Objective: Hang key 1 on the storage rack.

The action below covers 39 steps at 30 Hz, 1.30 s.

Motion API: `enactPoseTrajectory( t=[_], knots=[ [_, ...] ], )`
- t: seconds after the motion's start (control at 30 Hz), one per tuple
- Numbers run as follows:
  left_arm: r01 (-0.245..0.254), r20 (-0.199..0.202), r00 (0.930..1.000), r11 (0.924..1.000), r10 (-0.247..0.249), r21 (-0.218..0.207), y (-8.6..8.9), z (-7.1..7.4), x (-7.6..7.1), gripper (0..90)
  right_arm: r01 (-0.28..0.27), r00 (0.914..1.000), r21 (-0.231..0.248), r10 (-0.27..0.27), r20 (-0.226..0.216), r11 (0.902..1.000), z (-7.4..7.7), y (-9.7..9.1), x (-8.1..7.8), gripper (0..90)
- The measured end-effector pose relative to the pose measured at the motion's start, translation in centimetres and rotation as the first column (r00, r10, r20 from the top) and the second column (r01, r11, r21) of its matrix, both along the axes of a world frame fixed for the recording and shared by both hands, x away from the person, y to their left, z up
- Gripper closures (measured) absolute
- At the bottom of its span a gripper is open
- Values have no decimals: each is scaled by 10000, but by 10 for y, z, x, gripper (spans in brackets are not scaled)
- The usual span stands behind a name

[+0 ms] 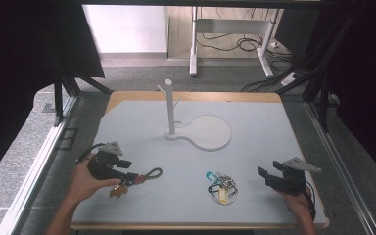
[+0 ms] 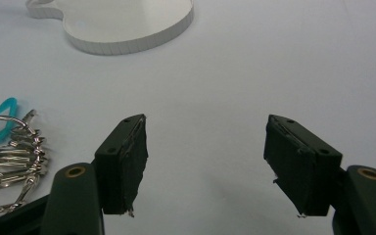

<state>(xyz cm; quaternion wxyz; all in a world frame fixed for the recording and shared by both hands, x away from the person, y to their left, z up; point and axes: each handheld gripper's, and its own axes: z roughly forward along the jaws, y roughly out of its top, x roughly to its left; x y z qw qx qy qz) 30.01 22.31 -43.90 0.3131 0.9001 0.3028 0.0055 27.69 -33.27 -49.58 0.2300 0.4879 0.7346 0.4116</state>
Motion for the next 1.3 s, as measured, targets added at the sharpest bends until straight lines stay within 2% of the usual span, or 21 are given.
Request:
enactPoseTrajectory(
  t=[0.17, 0.33, 0.37, 0.47, 0.53, 0.57, 0.73, 0.93, 1.1, 1.3],
  knots=[
    [181, -271, 9995, 9987, -168, 479, -7, -1, 10, 431, -106, 9999, -109, 106, -5, 9999, 0, 2, -1, 328],
    [687, -518, 9966, 9919, -635, 1065, -15, -6, 16, 450, -77, 10000, -100, 77, 41, 9999, 1, 2, -1, 328],
    [603, -583, 9968, 9918, -540, 1123, -18, -8, 16, 452, -68, 10000, -119, 68, 48, 9999, 1, 2, -1, 328],
    [781, -693, 9954, 9808, -666, 1788, -23, -15, 20, 466, -80, 10000, -145, 80, -11, 9999, 0, 3, 0, 328],
    [910, -850, 9936, 9738, -746, 2086, -27, -17, 21, 478, -152, 9998, 31, 153, -115, 9999, 0, 2, 0, 326],
    [1096, -906, 9917, 9671, -909, 2297, -29, -18, 22, 482, -163, 9998, 134, 165, -136, 9998, 1, 2, 0, 326],
    [1299, -1087, 9889, 9450, -1014, 3001, -35, -25, 24, 504, -216, 9996, 328, 221, -148, 9992, 1, 1, 0, 325],
    [1493, -1235, 9856, 9384, -1158, 3117, -40, -30, 25, 534, -188, 9997, 231, 192, -180, 9996, -1, 3, 1, 323],
    [1807, -1410, 9800, 9246, -1404, 3355, -46, -35, 24, 539, -159, 9998, 221, 162, -129, 9996, 1, 1, 0, 323],
    [1962, -1472, 9776, 9050, -1505, 3775, -51, -42, 25, 568, -165, 9998, 262, 168, -117, 9995, 1, 1, 0, 323]
  ],
)
